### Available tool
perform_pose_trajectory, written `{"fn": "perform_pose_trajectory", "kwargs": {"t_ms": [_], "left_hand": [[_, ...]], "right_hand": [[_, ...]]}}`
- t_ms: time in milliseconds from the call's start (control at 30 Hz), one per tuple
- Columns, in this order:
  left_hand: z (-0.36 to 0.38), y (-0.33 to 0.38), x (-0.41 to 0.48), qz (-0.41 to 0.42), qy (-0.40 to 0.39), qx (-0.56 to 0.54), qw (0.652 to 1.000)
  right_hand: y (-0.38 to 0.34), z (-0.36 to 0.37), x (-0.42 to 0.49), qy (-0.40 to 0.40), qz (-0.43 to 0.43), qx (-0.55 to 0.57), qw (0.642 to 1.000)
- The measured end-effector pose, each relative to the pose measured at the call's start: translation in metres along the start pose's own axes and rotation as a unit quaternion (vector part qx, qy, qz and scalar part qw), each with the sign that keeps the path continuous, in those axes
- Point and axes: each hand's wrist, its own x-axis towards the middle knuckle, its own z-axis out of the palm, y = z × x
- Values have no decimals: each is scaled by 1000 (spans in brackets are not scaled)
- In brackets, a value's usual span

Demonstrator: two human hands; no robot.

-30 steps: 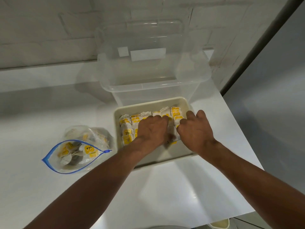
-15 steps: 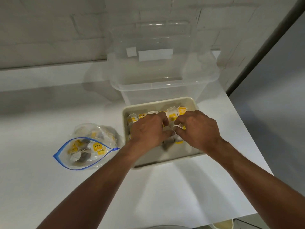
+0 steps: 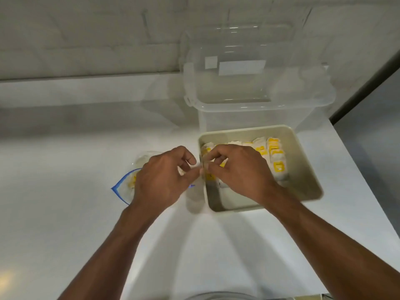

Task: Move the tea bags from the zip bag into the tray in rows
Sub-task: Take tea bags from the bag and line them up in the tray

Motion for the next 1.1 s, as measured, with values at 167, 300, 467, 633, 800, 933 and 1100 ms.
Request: {"fn": "perform_pose_trajectory", "kwargs": {"t_ms": [167,300,467,633,800,933,1100], "left_hand": [[-30,-49,-3,-49,6,4,999],[-40,-79,-6,-57,-36,64,996],[-33,-99,-5,-27,-94,210,973],[-22,-112,0,11,-91,274,957],[-6,-105,5,54,-72,342,935],[8,-101,12,76,-45,343,935],[21,-107,18,104,0,339,935]], "right_hand": [[-46,29,5,-28,-19,30,999],[-69,49,8,-57,-25,27,998],[-86,77,13,-121,-38,-91,988],[-98,100,12,-103,5,-221,970],[-101,104,14,-89,52,-233,967],[-104,109,12,-84,22,-265,960],[-100,114,14,-93,32,-281,955]]}}
